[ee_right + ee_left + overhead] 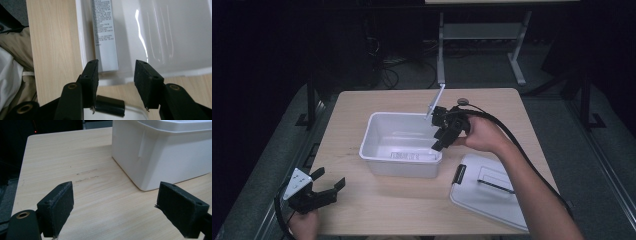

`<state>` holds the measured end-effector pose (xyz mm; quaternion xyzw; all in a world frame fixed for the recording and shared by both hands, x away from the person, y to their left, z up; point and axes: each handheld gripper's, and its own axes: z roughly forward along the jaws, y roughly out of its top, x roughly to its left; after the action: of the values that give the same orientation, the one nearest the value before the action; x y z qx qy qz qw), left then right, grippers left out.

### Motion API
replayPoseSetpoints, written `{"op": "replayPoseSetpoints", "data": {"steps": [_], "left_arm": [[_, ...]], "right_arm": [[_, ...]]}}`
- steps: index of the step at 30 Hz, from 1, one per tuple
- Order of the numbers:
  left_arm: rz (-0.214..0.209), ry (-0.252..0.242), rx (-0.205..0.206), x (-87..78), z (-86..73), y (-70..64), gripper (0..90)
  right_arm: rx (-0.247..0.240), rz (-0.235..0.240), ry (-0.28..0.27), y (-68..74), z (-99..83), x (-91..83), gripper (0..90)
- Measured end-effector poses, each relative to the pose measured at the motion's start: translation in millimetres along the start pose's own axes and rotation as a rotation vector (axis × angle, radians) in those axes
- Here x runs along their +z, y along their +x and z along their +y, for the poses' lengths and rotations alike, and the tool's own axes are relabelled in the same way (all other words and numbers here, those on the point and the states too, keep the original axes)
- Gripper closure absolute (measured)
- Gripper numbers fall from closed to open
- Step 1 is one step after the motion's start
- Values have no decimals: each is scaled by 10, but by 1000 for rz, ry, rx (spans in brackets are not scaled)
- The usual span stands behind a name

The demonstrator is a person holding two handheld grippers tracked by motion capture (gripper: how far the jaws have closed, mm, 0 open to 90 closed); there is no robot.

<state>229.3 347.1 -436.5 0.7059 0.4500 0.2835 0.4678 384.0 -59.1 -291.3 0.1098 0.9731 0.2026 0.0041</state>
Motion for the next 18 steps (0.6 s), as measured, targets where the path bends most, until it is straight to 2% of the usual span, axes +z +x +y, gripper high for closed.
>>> {"op": "replayPoseSetpoints", "data": {"steps": [9, 18], "left_arm": [[-1, 4, 1, 4, -1, -7, 133], [0, 7, 4, 10, 0, -16, 133]], "right_arm": [[39, -34, -5, -1, -265, -156, 528], [81, -49, -28, 5, -576, -258, 527]]}}
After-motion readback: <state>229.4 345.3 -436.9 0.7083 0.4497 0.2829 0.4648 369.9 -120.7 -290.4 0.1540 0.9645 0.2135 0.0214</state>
